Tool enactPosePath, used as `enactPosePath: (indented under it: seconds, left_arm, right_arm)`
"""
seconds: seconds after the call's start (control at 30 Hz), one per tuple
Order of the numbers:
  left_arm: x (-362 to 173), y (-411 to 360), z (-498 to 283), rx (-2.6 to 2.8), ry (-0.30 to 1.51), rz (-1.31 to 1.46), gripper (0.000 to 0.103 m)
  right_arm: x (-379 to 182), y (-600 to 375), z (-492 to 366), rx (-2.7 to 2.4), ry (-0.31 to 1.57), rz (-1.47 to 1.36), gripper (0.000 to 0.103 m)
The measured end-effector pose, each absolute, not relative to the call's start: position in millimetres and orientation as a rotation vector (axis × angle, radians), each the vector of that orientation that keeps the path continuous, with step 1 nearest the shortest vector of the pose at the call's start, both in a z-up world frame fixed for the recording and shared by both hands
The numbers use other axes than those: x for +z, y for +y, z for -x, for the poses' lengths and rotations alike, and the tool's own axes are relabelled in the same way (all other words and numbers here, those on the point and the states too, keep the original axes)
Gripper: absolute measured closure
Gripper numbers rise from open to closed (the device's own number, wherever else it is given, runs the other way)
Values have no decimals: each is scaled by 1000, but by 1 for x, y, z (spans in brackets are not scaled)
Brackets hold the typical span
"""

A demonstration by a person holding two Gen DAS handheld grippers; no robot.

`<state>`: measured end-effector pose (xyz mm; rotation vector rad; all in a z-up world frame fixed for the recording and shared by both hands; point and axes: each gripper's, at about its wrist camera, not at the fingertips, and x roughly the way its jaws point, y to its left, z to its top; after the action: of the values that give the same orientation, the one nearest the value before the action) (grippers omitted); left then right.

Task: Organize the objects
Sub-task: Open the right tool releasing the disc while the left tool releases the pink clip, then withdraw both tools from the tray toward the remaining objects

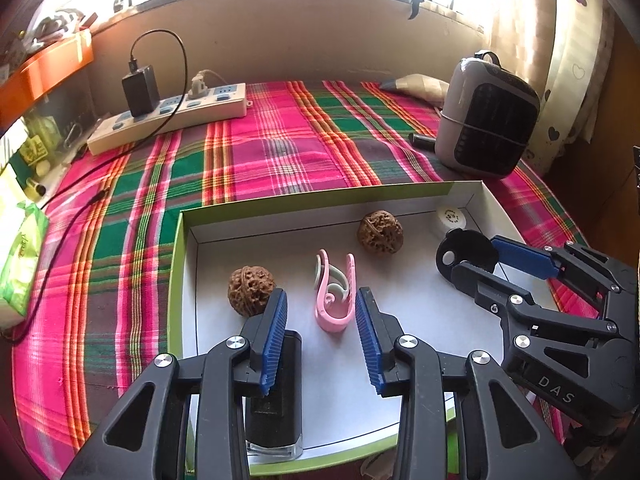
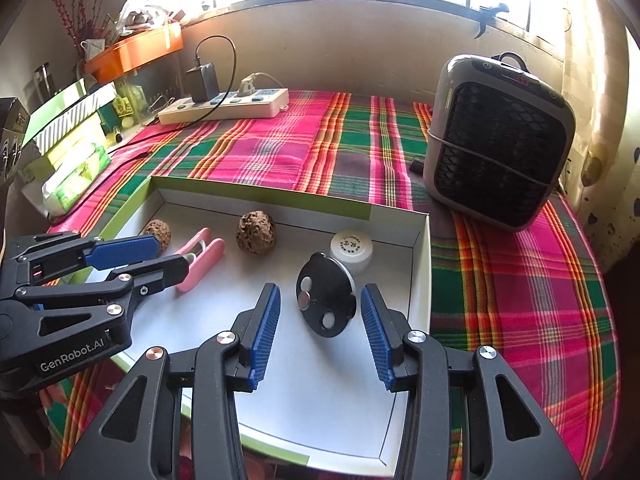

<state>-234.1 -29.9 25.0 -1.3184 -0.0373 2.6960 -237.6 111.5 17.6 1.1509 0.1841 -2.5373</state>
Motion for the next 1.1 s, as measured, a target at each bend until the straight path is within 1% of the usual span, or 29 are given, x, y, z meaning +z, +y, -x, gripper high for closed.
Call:
enactPosePath:
  seconds: [0.7, 1.1]
  left_arm:
    - [49, -48, 176, 2770, -132, 1194, 69]
    - [35, -47, 140, 2749, -131, 1196, 69]
  right_arm:
    - [36, 130, 193, -2598, 135, -1074, 59]
    - [30, 153, 155, -2615, 69, -1078, 59]
